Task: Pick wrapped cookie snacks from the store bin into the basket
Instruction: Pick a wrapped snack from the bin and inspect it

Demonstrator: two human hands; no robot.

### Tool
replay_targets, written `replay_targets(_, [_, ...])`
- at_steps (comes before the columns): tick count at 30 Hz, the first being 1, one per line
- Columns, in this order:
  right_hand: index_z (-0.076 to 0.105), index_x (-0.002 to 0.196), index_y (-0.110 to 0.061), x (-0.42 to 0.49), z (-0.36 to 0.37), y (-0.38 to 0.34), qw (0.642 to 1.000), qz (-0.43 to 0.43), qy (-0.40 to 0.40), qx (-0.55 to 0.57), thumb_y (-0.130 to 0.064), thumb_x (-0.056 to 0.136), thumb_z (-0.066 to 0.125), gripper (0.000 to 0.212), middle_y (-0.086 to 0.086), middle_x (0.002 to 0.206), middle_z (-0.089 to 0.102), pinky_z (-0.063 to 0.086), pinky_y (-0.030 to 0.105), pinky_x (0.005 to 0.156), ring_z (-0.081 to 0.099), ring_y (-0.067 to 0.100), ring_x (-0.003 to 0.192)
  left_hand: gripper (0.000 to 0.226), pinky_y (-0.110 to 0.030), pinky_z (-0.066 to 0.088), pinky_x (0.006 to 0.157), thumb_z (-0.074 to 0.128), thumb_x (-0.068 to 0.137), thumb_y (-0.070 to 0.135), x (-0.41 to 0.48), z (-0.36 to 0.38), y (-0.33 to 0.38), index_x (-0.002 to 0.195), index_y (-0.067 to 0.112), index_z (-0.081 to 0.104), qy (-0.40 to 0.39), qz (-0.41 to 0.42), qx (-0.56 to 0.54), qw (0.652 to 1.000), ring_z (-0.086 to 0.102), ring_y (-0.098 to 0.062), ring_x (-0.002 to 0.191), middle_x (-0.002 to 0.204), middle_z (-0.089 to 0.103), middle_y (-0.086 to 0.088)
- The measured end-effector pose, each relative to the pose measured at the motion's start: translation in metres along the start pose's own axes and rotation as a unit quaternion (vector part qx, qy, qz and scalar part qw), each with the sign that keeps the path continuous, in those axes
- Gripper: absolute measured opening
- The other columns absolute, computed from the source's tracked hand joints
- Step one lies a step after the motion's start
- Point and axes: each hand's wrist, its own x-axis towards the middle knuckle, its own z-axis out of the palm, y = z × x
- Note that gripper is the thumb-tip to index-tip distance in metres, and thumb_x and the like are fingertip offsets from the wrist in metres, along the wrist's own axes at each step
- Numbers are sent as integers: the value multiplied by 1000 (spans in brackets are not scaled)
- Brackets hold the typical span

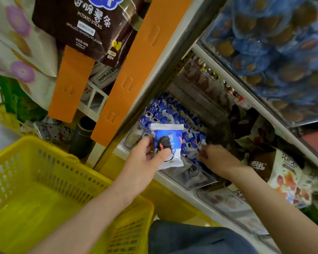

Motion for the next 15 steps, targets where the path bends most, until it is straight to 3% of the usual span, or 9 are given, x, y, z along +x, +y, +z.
replay_targets(3, [58, 103, -14, 8, -1, -2, 999, -16, -45, 19, -28, 89, 59, 20, 2, 97, 54, 40, 23, 74, 50, 14, 84, 23, -15, 45, 82, 60, 87, 19, -1, 1, 0, 103, 35, 56, -1, 0, -12, 1000, 62, 4, 98, 100, 69, 18])
replay_targets(6, [54, 109, -11, 9, -2, -7, 979, 33, -43, 197, -15, 83, 68, 30, 1, 87, 55, 48, 28, 78, 54, 14, 81, 23, -10, 47, 75, 61, 87, 17, 0, 0, 1, 101, 34, 55, 1, 7, -16, 1000, 62, 5, 95, 100, 68, 16])
replay_targets(8, [54, 107, -10, 5, -3, -10, 953, 57, -47, 295, -4, 82, 67, 29, 1, 78, 57, 55, 25, 70, 58, 12, 72, 22, -7, 46, 72, 61, 86, 16, 0, 0, 2, 100, 33, 55, 9, 13, -19, 1000, 63, 6, 93, 99, 68, 16])
replay_targets(11, [59, 107, -12, -3, -5, -10, 961, 53, -23, 272, 0, 83, 62, 26, 0, 83, 60, 53, 22, 73, 59, 11, 79, 22, -8, 47, 71, 60, 87, 15, -1, -1, 4, 102, 30, 54, 20, 16, -10, 1000, 63, 5, 91, 101, 67, 14])
replay_targets(13, [61, 104, -17, -11, -10, -11, 970, 53, 34, 236, -1, 85, 58, 24, 0, 90, 61, 48, 21, 76, 57, 9, 82, 23, -14, 52, 68, 58, 89, 16, -3, -1, 5, 109, 25, 53, 31, 4, -2, 1000, 65, 2, 88, 104, 66, 9])
replay_targets(15, [60, 101, -21, -23, -18, -11, 964, 54, 116, 232, -2, 86, 55, 24, -3, 92, 60, 45, 18, 66, 56, 8, 78, 28, -19, 55, 64, 55, 91, 16, -4, -1, 6, 118, 20, 50, 46, -14, 0, 999, 66, -2, 84, 108, 65, 3])
